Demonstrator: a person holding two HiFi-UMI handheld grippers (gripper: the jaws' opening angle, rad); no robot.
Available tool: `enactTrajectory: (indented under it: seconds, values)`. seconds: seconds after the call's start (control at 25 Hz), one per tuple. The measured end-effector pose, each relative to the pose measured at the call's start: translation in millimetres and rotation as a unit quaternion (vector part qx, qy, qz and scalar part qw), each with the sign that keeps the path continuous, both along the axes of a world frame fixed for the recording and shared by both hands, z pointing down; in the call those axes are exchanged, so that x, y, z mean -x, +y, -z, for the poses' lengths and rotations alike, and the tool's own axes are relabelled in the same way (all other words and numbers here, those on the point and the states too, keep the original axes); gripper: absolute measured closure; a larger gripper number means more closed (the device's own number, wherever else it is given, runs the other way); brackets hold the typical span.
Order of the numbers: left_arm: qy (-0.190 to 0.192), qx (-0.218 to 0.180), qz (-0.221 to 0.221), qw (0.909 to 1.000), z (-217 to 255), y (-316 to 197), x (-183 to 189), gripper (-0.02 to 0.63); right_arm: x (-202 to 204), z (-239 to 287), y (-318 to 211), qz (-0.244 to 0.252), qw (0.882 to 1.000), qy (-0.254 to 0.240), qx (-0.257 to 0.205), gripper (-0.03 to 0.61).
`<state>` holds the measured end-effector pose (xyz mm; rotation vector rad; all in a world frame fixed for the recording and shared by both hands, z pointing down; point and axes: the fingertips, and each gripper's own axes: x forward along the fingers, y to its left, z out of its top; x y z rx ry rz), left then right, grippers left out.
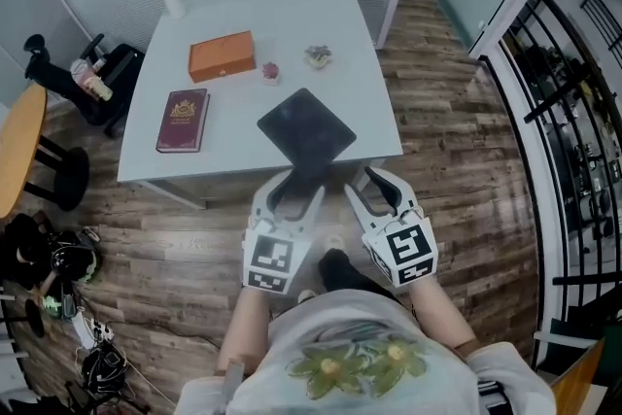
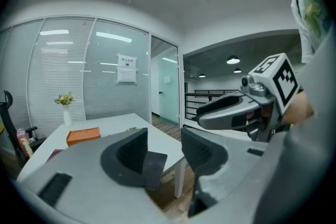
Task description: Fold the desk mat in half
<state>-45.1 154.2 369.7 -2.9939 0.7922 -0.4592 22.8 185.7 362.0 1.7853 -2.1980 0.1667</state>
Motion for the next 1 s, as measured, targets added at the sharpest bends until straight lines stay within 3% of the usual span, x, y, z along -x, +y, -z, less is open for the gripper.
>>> enactTrajectory:
  seconds: [0.2, 0.48, 1.0]
  values:
    - [-0.043, -0.002, -0.002, 0.9991, -18.1, -18.0, -7.3, 0.370, -10.3, -15.3, -18.8, 0.029, 0.999, 0.015, 0.028, 0.363]
    - [-0.112, 0.019, 0.001, 0.9935, -60.0, -25.4, -13.4, 0.368, -29.0, -34.2, -34.6, 0.049, 0.997, 0.017, 0.057, 0.359]
    - [-0.186, 0.060, 0.019, 0.9806, -125.7, -47.4, -23.7, 0.368, -58.2, -84.1, -73.9, 0.079, 0.989, 0.028, 0.118, 0.359]
